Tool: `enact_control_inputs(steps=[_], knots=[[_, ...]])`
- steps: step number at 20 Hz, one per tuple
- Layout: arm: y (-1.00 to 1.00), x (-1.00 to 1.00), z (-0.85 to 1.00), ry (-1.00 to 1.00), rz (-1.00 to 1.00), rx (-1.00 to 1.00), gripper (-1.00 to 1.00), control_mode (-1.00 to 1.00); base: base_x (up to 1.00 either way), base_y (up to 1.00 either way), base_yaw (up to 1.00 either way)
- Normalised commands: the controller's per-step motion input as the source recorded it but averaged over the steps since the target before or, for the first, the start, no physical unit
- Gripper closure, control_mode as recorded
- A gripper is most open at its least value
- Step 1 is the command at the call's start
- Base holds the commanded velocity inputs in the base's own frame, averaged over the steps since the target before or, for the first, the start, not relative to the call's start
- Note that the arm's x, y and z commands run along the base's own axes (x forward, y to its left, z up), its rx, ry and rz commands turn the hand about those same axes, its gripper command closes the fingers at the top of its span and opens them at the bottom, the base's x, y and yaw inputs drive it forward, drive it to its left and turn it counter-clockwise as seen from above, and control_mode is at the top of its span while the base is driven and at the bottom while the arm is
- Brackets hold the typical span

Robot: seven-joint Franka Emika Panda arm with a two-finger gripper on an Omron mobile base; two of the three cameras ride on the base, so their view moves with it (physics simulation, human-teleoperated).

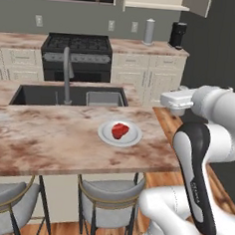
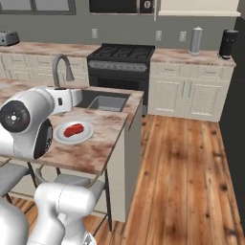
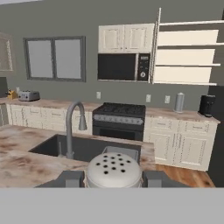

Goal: Retrieve the shaker from the cabinet and place it next the steak on a plate on the dining table.

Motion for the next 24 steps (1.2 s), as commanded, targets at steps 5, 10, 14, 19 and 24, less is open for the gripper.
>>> enact_control_inputs(steps=[5, 10, 14, 19, 24], knots=[[0.0, 0.0, 0.0, 0.0, 0.0, 0.0, 1.0, 1.0, 0.0, 0.05, 0.0], [0.0, 0.0, 0.0, 0.0, 0.0, 0.0, 1.0, 1.0, 0.07, 0.01, 0.0], [0.0, 0.51, 0.0, 0.0, 0.0, 0.0, 1.0, -1.0, 0.0, 0.0, 0.0], [-0.08, 0.6, 0.0, 0.05, 0.06, 0.0, 1.0, -1.0, 0.0, 0.0, 0.0], [-0.12, 0.27, 0.0, 0.05, 0.17, 0.02, 1.0, -1.0, 0.0, 0.0, 0.0]])
